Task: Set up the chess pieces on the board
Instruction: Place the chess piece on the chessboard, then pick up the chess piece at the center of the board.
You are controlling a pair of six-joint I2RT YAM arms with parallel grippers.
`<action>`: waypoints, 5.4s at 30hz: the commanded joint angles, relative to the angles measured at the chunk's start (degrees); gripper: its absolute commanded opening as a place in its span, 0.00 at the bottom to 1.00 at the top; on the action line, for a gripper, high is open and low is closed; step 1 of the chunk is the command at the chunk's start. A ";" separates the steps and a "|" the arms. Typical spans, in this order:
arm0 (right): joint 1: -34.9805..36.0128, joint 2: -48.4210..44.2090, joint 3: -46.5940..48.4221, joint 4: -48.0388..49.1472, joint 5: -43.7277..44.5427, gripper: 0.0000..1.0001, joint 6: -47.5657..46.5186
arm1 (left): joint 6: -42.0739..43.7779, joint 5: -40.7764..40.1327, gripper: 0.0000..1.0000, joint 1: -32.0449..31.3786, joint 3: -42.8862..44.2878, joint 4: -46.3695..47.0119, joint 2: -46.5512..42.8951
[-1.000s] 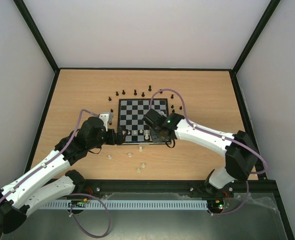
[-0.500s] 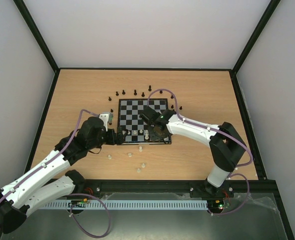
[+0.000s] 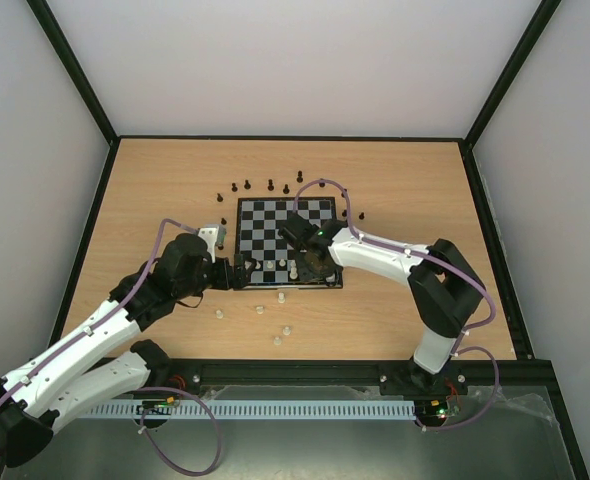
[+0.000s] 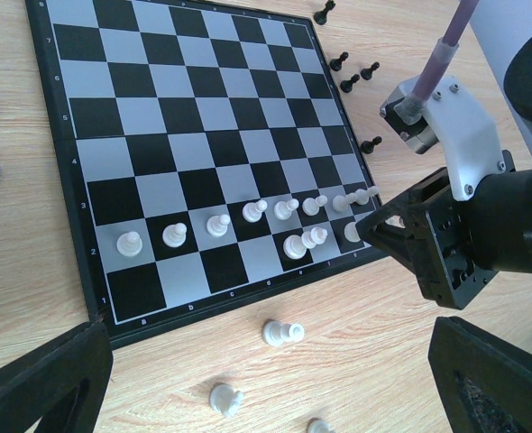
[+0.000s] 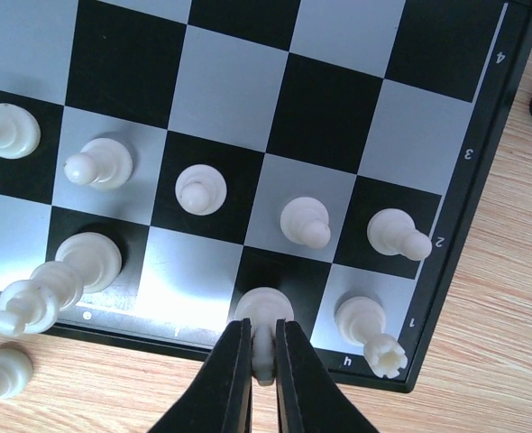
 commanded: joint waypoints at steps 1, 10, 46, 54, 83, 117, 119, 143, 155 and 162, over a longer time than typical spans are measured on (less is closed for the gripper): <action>-0.52 1.30 -0.82 -0.90 0.21 0.06 -0.51 | 0.48 0.42 0.99 0.22 -0.39 0.14 -0.12; -0.61 2.18 -1.37 -0.49 0.04 0.06 -0.68 | 0.50 0.33 0.99 0.22 -0.40 0.18 0.08; -0.87 -0.23 -1.64 0.06 -0.66 0.21 -1.30 | 0.38 0.52 0.99 0.22 -0.64 0.61 0.60; -0.88 -6.28 -2.31 -1.96 -1.47 0.44 -0.78 | 0.20 0.51 0.99 0.20 -0.52 0.96 1.07; 11.94 -8.26 -0.95 0.18 -6.69 0.77 2.14 | -3.08 -5.28 0.99 0.22 2.76 -2.50 -16.59; 13.56 9.00 7.84 -1.32 -5.82 0.30 1.26 | -2.24 -6.96 0.99 0.22 3.03 -5.77 -18.68; 13.55 9.18 7.95 -1.35 -5.56 0.29 1.25 | -2.26 -6.96 0.99 0.22 3.03 -5.70 -18.73; 13.54 9.58 8.19 -1.62 -3.97 0.09 1.03 | -2.38 -6.52 0.99 0.17 2.35 -4.73 -17.96; 13.79 4.32 5.83 -3.39 -2.59 0.08 2.60 | -2.08 -5.78 0.99 0.20 2.38 -3.56 -16.03; 14.02 -0.23 1.73 -4.03 -1.50 0.08 4.09 | -1.75 -5.56 0.99 0.22 2.11 -2.38 -14.82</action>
